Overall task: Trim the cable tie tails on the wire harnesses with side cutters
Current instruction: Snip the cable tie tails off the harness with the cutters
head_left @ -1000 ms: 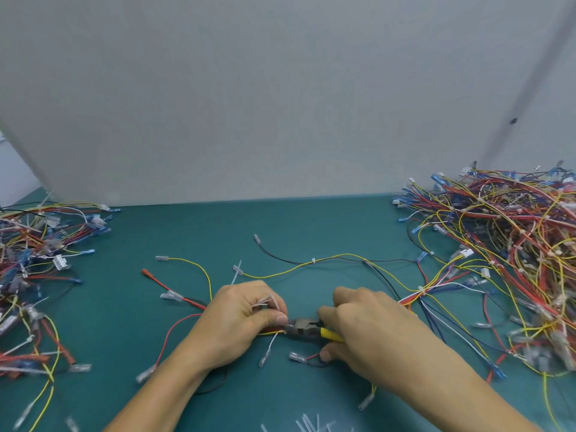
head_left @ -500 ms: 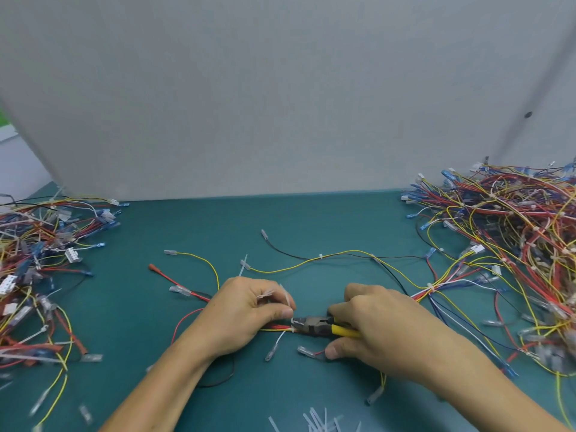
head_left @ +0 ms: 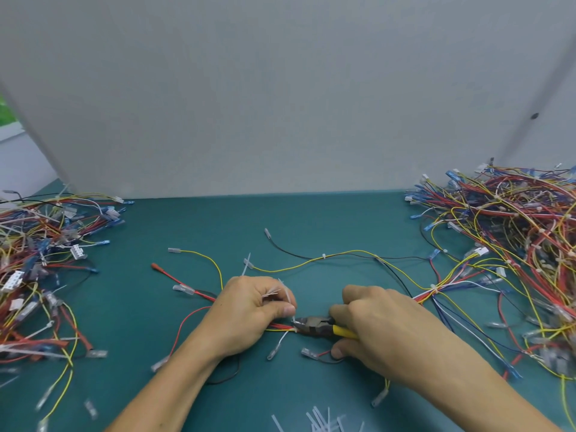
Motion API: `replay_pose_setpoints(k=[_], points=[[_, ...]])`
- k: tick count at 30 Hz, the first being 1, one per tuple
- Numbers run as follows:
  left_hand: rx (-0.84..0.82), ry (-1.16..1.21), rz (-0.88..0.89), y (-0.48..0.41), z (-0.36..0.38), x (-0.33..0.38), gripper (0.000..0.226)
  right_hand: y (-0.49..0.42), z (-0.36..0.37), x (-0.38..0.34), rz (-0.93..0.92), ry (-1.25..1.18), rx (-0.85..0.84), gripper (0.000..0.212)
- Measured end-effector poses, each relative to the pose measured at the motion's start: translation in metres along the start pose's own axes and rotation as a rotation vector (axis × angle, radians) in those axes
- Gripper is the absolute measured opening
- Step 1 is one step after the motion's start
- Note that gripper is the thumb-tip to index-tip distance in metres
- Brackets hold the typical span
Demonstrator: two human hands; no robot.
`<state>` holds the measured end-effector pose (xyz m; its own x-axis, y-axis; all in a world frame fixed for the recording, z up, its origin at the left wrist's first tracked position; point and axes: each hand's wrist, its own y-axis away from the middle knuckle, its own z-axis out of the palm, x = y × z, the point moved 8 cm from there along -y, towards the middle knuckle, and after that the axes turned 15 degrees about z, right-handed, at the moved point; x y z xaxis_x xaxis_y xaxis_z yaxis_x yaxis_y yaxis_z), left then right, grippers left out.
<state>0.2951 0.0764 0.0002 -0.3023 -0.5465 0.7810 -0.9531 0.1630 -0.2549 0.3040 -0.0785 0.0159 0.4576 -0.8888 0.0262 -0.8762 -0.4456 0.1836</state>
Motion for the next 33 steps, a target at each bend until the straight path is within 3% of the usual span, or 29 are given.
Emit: replay_pose_setpoints(k=[6, 16, 23, 33], points=[[-0.009, 0.03, -0.014, -0.0007, 0.0008, -0.0015, 0.027, -0.0021, 0.0009, 0.0006, -0.014, -0.006, 0.008, 0.036], [-0.064, 0.095, 0.004, -0.0009, 0.0062, 0.0024, 0.009, -0.0042, 0.0045, 0.0021, -0.017, -0.015, 0.016, 0.035], [-0.029, 0.059, 0.004, -0.0009, 0.0044, -0.0005, 0.017, -0.0033, 0.0054, 0.0006, -0.027, -0.016, 0.007, 0.038], [-0.024, 0.127, -0.013, -0.0019, 0.0051, -0.0026, 0.012, -0.003, 0.0043, -0.0002, -0.027, 0.002, 0.024, 0.039]])
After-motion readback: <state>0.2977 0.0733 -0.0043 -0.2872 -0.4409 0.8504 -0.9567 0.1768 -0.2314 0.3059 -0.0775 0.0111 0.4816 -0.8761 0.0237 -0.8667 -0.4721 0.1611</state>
